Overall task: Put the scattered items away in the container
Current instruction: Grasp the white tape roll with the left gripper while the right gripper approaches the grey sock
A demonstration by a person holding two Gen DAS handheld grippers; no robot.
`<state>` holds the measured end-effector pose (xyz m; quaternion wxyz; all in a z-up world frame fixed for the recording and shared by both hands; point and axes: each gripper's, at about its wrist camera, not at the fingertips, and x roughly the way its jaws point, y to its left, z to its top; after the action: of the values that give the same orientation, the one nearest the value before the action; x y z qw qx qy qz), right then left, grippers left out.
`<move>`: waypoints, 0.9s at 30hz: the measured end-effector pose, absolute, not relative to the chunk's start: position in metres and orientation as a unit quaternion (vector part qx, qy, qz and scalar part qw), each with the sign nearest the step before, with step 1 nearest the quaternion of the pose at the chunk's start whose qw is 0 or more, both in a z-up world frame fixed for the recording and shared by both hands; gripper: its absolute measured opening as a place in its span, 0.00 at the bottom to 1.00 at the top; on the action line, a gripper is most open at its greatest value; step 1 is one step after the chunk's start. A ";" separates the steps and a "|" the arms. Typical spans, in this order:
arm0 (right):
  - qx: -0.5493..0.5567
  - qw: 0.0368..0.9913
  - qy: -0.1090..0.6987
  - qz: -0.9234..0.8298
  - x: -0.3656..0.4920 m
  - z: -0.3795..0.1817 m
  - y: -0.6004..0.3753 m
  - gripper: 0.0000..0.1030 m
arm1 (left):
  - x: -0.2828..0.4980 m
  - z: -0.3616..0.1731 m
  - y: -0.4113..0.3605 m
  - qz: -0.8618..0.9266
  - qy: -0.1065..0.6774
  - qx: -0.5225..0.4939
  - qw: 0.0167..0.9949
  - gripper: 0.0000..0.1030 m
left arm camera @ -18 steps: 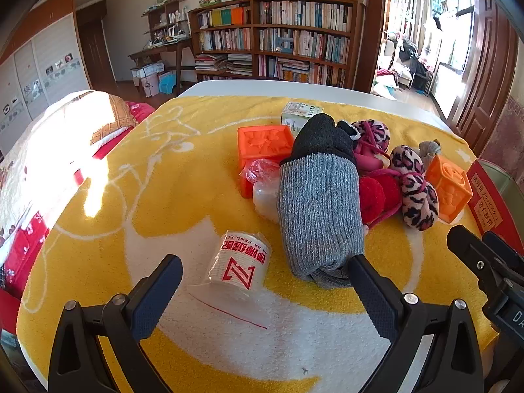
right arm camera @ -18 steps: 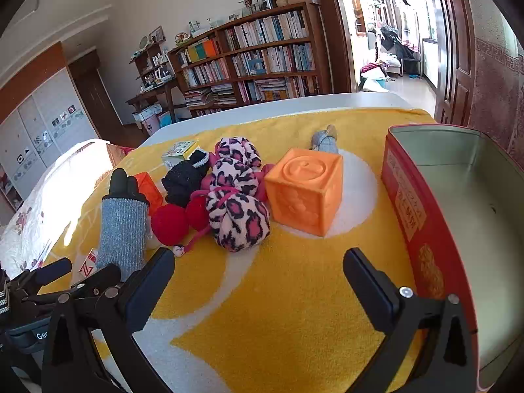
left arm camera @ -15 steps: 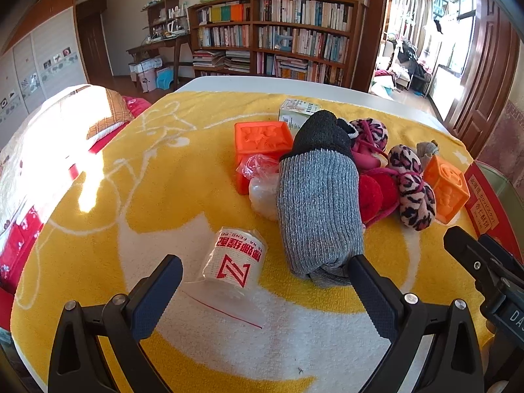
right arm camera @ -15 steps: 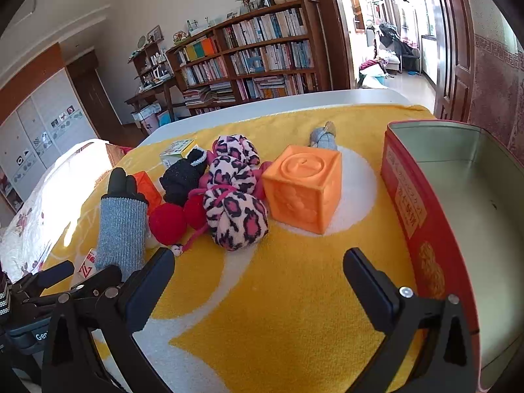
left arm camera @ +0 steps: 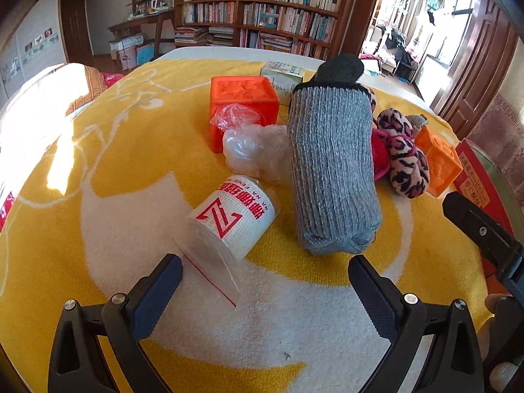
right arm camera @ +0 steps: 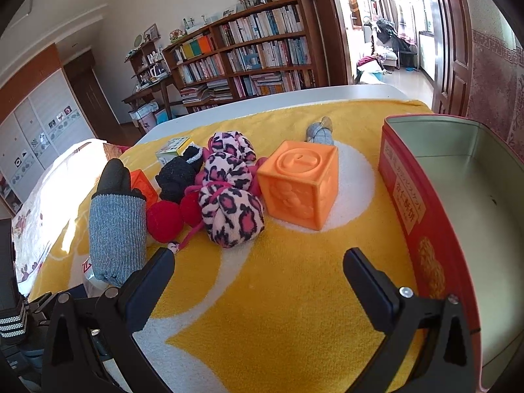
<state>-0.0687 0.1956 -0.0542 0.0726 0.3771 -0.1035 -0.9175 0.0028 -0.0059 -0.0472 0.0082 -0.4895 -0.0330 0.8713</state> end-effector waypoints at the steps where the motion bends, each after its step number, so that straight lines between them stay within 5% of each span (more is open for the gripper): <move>1: 0.379 0.073 -0.103 -0.917 -0.069 -0.055 0.195 1.00 | 0.003 -0.048 -0.002 0.871 -0.013 -0.491 0.002 1.00; 18: 0.443 0.069 -0.107 -0.887 -0.080 -0.075 0.197 1.00 | 0.014 -0.050 -0.007 0.874 0.001 -0.485 0.037 1.00; 27: 0.481 0.037 0.019 -0.876 -0.083 -0.079 0.164 1.00 | 0.014 -0.048 -0.005 0.874 -0.002 -0.485 0.032 1.00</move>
<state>-0.0827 0.1643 -0.0793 0.0368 0.4813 0.0189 -0.8756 0.0145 -0.0054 -0.0480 0.0317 -0.4851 -0.0025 0.8739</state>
